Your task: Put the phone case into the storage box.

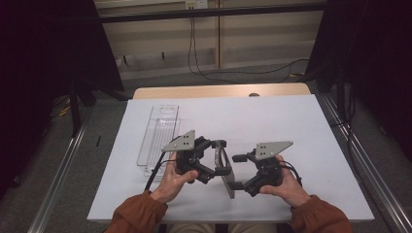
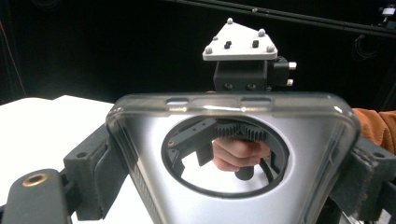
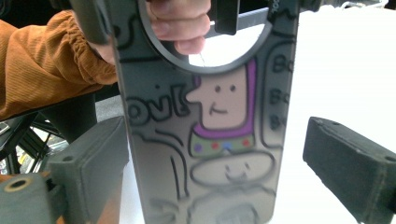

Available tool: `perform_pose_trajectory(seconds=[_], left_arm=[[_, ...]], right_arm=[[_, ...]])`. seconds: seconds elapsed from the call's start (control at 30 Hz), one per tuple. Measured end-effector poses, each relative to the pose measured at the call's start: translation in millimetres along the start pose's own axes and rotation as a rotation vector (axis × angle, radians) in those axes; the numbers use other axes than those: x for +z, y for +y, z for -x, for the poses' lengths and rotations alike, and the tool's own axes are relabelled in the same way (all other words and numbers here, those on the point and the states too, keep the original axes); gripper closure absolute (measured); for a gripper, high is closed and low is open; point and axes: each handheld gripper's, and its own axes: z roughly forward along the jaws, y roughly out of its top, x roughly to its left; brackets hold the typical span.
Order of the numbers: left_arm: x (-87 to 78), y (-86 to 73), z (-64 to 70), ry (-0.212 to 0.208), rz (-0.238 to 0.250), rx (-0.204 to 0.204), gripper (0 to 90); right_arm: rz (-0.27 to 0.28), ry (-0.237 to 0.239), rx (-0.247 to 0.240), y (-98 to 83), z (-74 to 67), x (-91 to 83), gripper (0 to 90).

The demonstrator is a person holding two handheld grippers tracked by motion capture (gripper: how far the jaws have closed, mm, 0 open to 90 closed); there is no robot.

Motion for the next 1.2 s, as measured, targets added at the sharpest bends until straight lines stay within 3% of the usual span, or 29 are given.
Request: perform_pose_trajectory(seconds=[0.07, 0.3, 0.4, 0.57, 0.7, 0.9, 1.2], left_arm=[[-0.3, 0.0, 0.2, -0.005, -0.009, -0.003, 12.2], [-3.1, 1.3, -1.1, 0.038, -0.002, -0.002, 12.2], [-6.1, 2.3, -1.5, 0.063, -0.021, 0.005, 12.2], [-10.3, 4.7, -0.6, 0.12, -0.022, 0.008, 12.2], [-14.8, 6.9, 0.4, 0.158, -0.021, 0.013, 12.2], [-20.9, 8.5, 0.8, 0.203, -0.023, 0.019, 12.2], [-32.4, 14.8, -0.9, 0.275, -0.001, -0.008, 12.1]], right_arm=[[0.005, -0.001, 0.004, 0.5, 0.0, -0.4, 4.2], [0.014, -0.024, 0.012, 0.6, 1.0, -3.1, 1.3], [0.013, -0.05, 0.028, 0.3, 3.0, -5.0, 1.1], [0.027, -0.142, 0.037, -1.8, 7.0, -10.5, 1.1], [0.039, -0.157, 0.04, -4.3, 9.2, -15.2, 1.1], [0.072, -0.285, 0.023, -5.1, 7.4, -20.8, 1.5], [0.109, -0.419, 0.019, -10.4, 8.6, -28.2, 1.6]])
